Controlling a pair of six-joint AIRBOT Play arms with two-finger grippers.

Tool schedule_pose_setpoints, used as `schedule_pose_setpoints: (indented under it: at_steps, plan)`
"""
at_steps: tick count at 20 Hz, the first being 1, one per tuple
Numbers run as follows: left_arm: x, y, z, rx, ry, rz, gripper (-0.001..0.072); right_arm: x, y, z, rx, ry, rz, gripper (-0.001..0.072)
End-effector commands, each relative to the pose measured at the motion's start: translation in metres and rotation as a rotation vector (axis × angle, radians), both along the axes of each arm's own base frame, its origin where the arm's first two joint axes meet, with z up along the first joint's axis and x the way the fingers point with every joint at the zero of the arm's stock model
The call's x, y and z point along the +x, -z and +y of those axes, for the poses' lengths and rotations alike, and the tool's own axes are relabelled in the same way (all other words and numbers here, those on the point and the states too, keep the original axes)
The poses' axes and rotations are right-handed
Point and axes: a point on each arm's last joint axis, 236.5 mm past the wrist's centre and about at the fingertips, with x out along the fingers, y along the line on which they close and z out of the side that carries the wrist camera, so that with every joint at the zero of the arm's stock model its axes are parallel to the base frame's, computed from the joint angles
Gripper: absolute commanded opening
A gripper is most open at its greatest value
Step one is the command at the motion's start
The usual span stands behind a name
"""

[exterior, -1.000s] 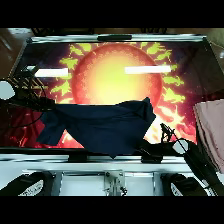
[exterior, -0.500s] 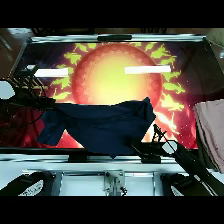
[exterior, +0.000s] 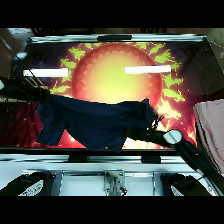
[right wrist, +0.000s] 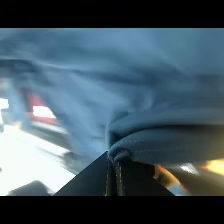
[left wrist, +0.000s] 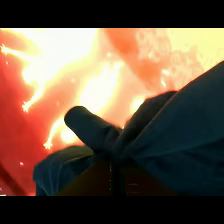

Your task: Fold the shirts.

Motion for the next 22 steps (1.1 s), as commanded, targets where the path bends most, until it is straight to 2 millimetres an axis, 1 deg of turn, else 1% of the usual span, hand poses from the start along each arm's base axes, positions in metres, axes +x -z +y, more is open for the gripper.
schedule_pose_setpoints:
  at_steps: [1,2,3,4,5,6,7,8,9,10,11,12,13,15,17,18,19,20,22]
  plan:
    - [0.007,-0.119,0.011,0.011,-0.019,-0.261,0.0034,0.039,-0.142,-0.051,-0.146,-0.052,-0.468,0.0067]
    - [0.001,-0.175,0.015,-0.012,-0.047,-0.399,0.0034,0.049,-0.209,-0.082,-0.192,0.05,-0.64,0.0067]
    - [-0.012,-0.228,0.018,-0.05,-0.073,-0.53,0.0034,0.048,-0.276,-0.111,-0.221,0.166,-0.799,0.0067]
    - [-0.034,-0.281,0.021,-0.1,-0.097,-0.667,0.0034,0.034,-0.345,-0.137,-0.249,0.28,-0.965,0.0067]
    - [-0.059,-0.324,0.024,-0.157,-0.117,-0.785,0.0034,0.014,-0.399,-0.154,-0.27,0.361,-1.093,0.0067]
    - [-0.088,-0.363,0.024,-0.228,-0.124,-0.903,0.0034,-0.011,-0.441,-0.163,-0.296,0.415,-1.197,0.0067]
    - [-0.114,-0.389,0.02,-0.293,-0.111,-0.994,0.0033,-0.03,-0.469,-0.166,-0.317,0.447,-1.27,0.0067]
    - [-0.14,-0.406,0.013,-0.347,-0.073,-1.061,0.0034,-0.049,-0.492,-0.166,-0.325,0.473,-1.329,0.0067]
    - [-0.158,-0.412,0.006,-0.388,-0.038,-1.089,0.0033,-0.061,-0.507,-0.166,-0.322,0.492,-1.362,0.0067]
    - [-0.174,-0.41,0.001,-0.414,-0.013,-1.091,0.0033,-0.07,-0.518,-0.165,-0.313,0.505,-1.388,0.0067]
    - [-0.183,-0.405,0.0,-0.421,-0.007,-1.086,0.0032,-0.075,-0.524,-0.164,-0.31,0.51,-1.403,0.0067]
    - [-0.188,-0.399,0.002,-0.415,-0.01,-1.08,0.0033,-0.076,-0.525,-0.164,-0.311,0.51,-1.405,0.0067]
    - [-0.188,-0.393,0.007,-0.396,-0.028,-1.076,0.0032,-0.074,-0.522,-0.165,-0.32,0.512,-1.395,0.0067]
    - [-0.182,-0.388,0.023,-0.332,-0.079,-1.078,0.0033,-0.065,-0.514,-0.171,-0.363,0.514,-1.363,0.0068]
    - [-0.164,-0.38,0.04,-0.26,-0.142,-1.062,0.0033,-0.049,-0.499,-0.183,-0.427,0.522,-1.304,0.0067]
    - [-0.152,-0.372,0.045,-0.211,-0.152,-1.039,0.0033,-0.036,-0.487,-0.191,-0.464,0.521,-1.252,0.0067]
    - [-0.135,-0.359,0.046,-0.159,-0.145,-0.994,0.0033,-0.022,-0.47,-0.197,-0.499,0.507,-1.184,0.0067]
    - [-0.116,-0.342,0.043,-0.132,-0.136,-0.93,0.0033,-0.005,-0.445,-0.202,-0.528,0.474,-1.083,0.0067]
    - [-0.07,-0.289,0.035,-0.097,-0.13,-0.746,0.0033,0.03,-0.38,-0.206,-0.557,0.362,-0.844,0.0067]
